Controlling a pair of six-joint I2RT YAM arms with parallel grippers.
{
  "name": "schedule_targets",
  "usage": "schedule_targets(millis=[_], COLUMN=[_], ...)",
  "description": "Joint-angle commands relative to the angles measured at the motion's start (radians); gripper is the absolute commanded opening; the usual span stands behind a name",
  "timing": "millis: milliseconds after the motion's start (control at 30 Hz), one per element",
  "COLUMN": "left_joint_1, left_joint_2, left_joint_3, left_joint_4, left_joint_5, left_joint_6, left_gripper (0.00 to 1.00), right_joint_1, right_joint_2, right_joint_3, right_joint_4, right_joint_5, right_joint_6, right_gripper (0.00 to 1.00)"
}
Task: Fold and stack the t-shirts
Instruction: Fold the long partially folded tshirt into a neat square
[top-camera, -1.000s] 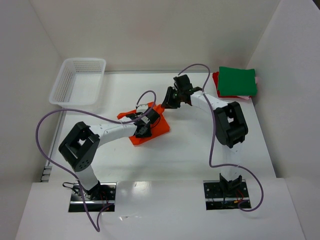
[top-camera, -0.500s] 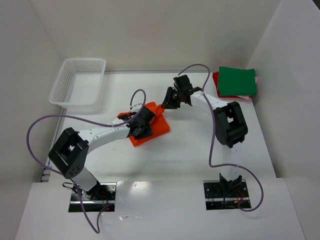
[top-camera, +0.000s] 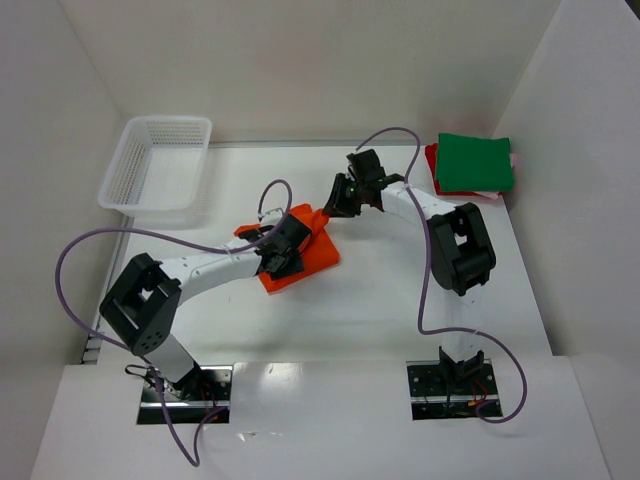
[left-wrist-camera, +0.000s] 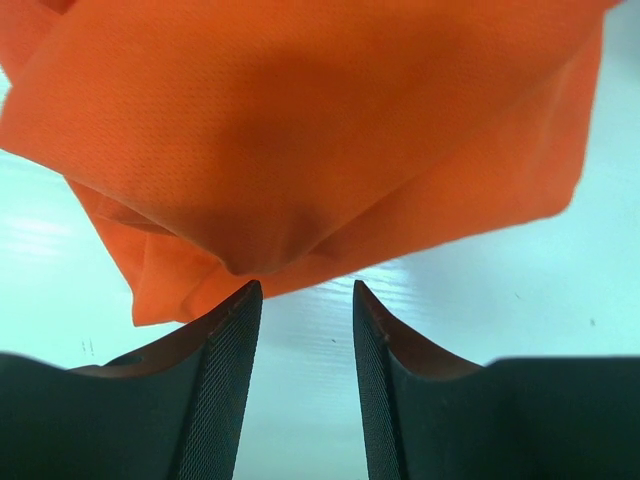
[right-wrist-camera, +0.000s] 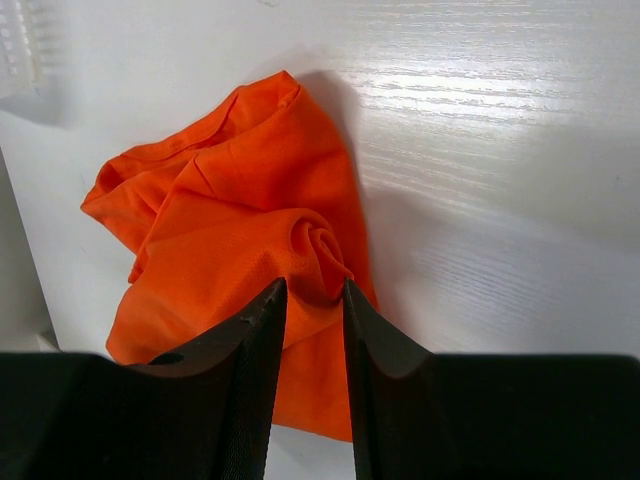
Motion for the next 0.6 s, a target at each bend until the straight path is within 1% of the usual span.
schedule_targets(millis=[0,133,333,567], left_joint_1=[0.002,0.002,0.002,0.011], left_joint_2=[0.027,0.038,0.038,0.058], left_joint_3=[0.004,0.015,0.004,0.004], left_joint_4=[-0.031,-0.051,-0.031,0.001], left_joint_5=[-0.071,-0.102,-0.122,-0.133], left_joint_6=[-0.026,-0.046,-0.046,-0.046], left_gripper=[0.49,0.49,0.49,0.46], right_joint_1=[-0.011,-0.02,-0.02,-0.02], right_joint_2=[0.003,-0.006,-0.006,0.003], right_joint_3=[0.033,0.033,0.033,0.023], right_joint_4=[0.034,0.033,0.033,0.033], right_joint_5=[-0.008,-0.008,-0.008,-0.017], right_joint_6=[-0.017,-0.017,-0.017,-0.017], right_gripper=[0.35,0.35,0.35,0.35])
